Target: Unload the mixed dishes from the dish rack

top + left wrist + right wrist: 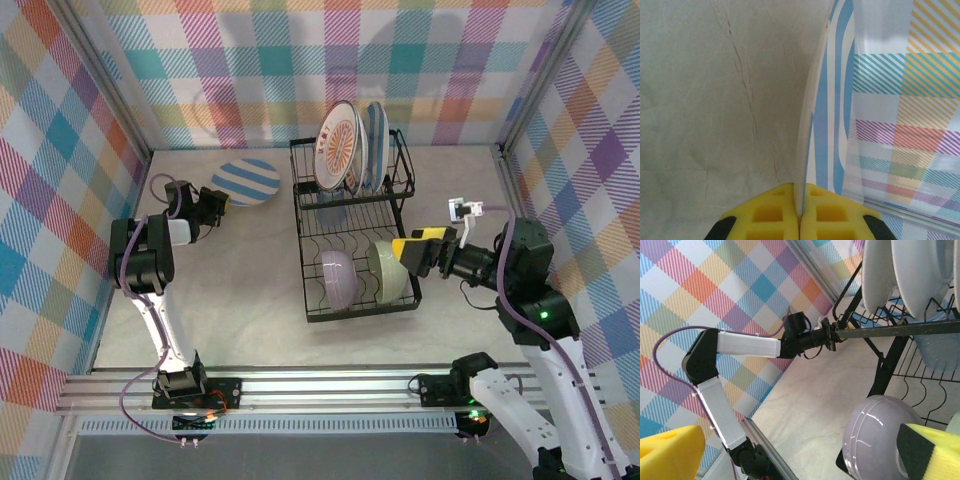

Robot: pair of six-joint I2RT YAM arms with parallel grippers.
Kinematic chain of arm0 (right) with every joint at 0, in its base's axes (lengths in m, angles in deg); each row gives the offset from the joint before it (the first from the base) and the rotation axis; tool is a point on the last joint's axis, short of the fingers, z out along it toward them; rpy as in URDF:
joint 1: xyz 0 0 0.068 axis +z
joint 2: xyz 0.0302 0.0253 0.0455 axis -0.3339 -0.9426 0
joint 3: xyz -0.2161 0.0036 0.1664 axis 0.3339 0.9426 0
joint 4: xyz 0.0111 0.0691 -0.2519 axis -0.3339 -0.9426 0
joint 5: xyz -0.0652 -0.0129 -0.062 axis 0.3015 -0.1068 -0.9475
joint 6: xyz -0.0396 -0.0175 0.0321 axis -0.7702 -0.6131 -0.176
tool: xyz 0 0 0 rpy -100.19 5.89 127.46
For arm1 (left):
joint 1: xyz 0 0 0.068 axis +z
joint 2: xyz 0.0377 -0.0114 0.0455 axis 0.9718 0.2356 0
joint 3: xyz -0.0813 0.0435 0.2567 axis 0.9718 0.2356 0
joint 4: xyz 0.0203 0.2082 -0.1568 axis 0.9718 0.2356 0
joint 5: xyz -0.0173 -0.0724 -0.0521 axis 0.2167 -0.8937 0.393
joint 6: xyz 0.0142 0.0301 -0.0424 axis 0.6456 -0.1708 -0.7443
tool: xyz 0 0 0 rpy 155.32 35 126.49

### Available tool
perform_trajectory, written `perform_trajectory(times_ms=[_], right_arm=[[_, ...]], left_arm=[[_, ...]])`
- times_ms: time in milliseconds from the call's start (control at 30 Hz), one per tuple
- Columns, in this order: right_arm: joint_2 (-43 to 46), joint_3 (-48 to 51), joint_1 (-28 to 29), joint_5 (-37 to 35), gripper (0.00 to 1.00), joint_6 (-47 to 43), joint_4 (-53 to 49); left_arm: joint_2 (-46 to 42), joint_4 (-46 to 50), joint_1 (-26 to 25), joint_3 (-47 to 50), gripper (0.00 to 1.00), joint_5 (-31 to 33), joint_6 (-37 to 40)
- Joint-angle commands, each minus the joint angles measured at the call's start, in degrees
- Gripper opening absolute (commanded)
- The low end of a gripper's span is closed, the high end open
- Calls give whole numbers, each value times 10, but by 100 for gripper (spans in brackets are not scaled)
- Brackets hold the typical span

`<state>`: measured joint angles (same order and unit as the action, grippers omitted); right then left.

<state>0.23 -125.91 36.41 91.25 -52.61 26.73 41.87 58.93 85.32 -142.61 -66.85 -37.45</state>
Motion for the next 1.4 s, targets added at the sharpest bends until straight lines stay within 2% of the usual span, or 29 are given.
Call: perform_trajectory(times_ms=[0,133,533,667,833,900,933,967,1233,1367], right_arm=[[16,5,1,19,99,0,-18],[24,-1,1,15,99,-1,-40],[39,12,1,23,99,9,-34],[42,12,1,21,99,9,-38],[40,10,1,19,99,12,-39],[38,8,1,21,99,11,-39],[38,9,1,23,99,10,-37],[37,9,1,28,99,11,-32],[17,4,1,52,99,20,3],[5,0,1,55,99,22,17]], left_arm=[[9,-37,13,-34,0,-26,12],[11,-4,15,-40,0,-12,32],[41,-5,23,-41,0,-11,27],[42,-2,24,-42,14,-12,29],[36,3,26,-41,43,-12,31],[28,14,25,-39,60,-8,38],[22,21,26,-39,83,-6,44],[17,30,26,-39,100,-4,51],[-22,90,33,-32,100,15,57],[-66,146,33,-24,100,51,63]])
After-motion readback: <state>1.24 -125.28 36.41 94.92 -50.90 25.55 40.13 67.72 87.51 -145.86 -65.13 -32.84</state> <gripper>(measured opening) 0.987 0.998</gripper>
